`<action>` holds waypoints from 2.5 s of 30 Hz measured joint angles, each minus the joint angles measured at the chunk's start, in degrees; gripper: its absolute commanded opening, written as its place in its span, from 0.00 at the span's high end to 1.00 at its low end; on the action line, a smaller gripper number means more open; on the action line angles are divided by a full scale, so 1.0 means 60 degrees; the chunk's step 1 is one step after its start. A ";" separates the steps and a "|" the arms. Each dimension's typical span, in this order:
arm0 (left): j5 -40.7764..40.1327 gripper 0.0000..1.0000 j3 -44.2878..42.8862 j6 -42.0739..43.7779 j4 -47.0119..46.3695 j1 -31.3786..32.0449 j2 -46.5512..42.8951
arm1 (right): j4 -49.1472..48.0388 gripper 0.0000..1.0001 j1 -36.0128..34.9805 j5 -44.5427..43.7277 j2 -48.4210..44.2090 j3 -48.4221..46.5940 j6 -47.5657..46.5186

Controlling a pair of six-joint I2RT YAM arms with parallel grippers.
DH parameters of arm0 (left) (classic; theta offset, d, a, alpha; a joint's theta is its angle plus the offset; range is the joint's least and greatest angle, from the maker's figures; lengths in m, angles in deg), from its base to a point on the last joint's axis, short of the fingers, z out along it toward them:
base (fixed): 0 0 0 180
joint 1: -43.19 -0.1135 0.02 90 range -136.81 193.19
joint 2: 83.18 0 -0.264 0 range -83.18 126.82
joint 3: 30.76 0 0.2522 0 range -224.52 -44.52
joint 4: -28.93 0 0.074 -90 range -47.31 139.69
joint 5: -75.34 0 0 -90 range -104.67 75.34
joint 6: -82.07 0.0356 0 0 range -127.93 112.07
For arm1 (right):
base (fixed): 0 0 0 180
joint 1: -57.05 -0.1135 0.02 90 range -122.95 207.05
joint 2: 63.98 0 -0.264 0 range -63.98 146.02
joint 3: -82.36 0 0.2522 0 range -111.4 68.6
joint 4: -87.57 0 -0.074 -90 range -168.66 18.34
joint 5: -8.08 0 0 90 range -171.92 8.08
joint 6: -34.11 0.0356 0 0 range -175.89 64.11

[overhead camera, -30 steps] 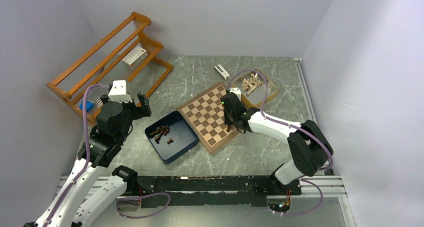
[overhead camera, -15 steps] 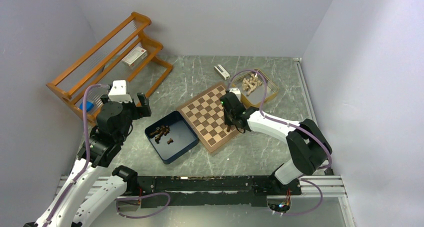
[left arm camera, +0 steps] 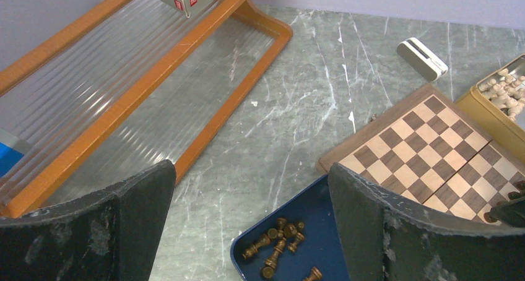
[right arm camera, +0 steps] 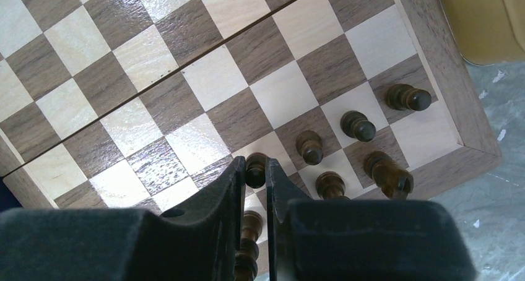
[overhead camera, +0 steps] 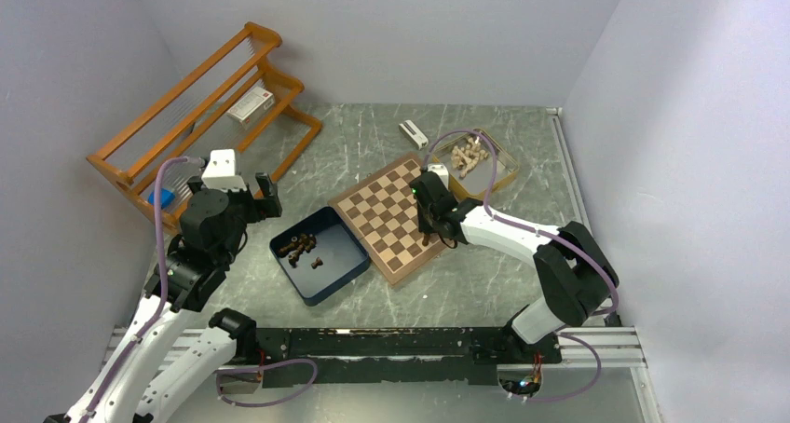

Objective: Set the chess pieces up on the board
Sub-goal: Place the chess piece on the chessboard, then pick up the chess piece from the storage box.

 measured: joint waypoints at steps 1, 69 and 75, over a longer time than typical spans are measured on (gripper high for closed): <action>0.0000 0.02 0.0000 0.0000 0.0000 0.0000 0.0000 | 0.0033 0.83 0.0000 0.0004 0.0000 -0.0004 0.0000; 0.0066 0.02 0.0000 0.0004 0.0000 0.0000 -0.0160 | -0.0852 0.70 -0.3344 0.1504 0.2641 -0.4448 -0.0149; 0.0026 0.03 0.0000 0.0004 0.0004 0.0000 -0.0222 | -0.0827 0.70 -0.3923 0.1508 0.4226 -0.5705 -0.0080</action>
